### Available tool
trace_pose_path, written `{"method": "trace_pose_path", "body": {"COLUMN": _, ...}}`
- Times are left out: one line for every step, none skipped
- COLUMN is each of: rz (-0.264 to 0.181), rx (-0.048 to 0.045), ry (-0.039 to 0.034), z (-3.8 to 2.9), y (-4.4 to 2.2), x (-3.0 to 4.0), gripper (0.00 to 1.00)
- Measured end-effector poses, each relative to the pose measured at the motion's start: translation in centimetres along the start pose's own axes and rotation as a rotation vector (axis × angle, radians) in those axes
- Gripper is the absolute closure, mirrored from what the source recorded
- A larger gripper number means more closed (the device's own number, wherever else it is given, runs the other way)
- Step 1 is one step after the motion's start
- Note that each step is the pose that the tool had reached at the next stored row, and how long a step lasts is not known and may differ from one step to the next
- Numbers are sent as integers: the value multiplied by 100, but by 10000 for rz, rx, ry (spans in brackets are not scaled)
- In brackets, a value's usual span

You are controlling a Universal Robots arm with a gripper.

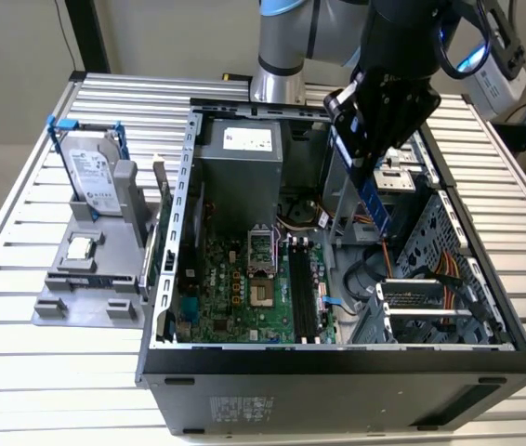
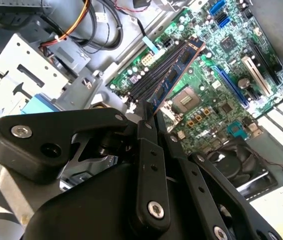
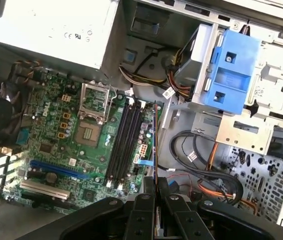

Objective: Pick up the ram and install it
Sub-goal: 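Insert the ram into the slot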

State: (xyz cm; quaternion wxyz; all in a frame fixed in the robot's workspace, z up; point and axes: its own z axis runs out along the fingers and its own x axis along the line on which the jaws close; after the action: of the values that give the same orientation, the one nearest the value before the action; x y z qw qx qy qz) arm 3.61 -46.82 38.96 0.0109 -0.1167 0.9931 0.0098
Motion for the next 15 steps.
{"method": "trace_pose_path", "body": {"rz": 57, "rx": 2, "ry": -1, "z": 0, "y": 0, "x": -1, "gripper": 100}}
{"method": "trace_pose_path", "body": {"rz": 118, "rx": 2, "ry": -2, "z": 0, "y": 0, "x": -2, "gripper": 100}}
{"method": "trace_pose_path", "body": {"rz": 180, "rx": 6, "ry": -2, "z": 0, "y": -1, "x": -3, "gripper": 100}}
{"method": "trace_pose_path", "body": {"rz": 244, "rx": 5, "ry": -4, "z": 0, "y": -1, "x": -4, "gripper": 100}}
{"method": "trace_pose_path", "body": {"rz": 309, "rx": 9, "ry": -4, "z": -1, "y": -1, "x": -5, "gripper": 100}}
{"method": "trace_pose_path", "body": {"rz": 365, "rx": 9, "ry": -6, "z": 0, "y": -1, "x": -6, "gripper": 100}}
{"method": "trace_pose_path", "body": {"rz": 425, "rx": 12, "ry": -7, "z": 0, "y": -1, "x": -7, "gripper": 100}}
{"method": "trace_pose_path", "body": {"rz": 486, "rx": 12, "ry": -8, "z": 0, "y": -2, "x": -8, "gripper": 100}}
{"method": "trace_pose_path", "body": {"rz": 549, "rx": 15, "ry": -8, "z": 0, "y": -2, "x": -9, "gripper": 100}}
{"method": "trace_pose_path", "body": {"rz": 607, "rx": 16, "ry": -10, "z": 0, "y": -2, "x": -10, "gripper": 100}}
{"method": "trace_pose_path", "body": {"rz": 665, "rx": 17, "ry": -11, "z": 0, "y": -3, "x": -12, "gripper": 100}}
{"method": "trace_pose_path", "body": {"rz": 726, "rx": 18, "ry": -12, "z": 0, "y": -3, "x": -13, "gripper": 100}}
{"method": "trace_pose_path", "body": {"rz": 786, "rx": 20, "ry": -13, "z": 0, "y": -3, "x": -14, "gripper": 100}}
{"method": "trace_pose_path", "body": {"rz": 849, "rx": 21, "ry": -14, "z": 0, "y": -3, "x": -15, "gripper": 100}}
{"method": "trace_pose_path", "body": {"rz": 910, "rx": 22, "ry": -15, "z": 0, "y": -4, "x": -16, "gripper": 100}}
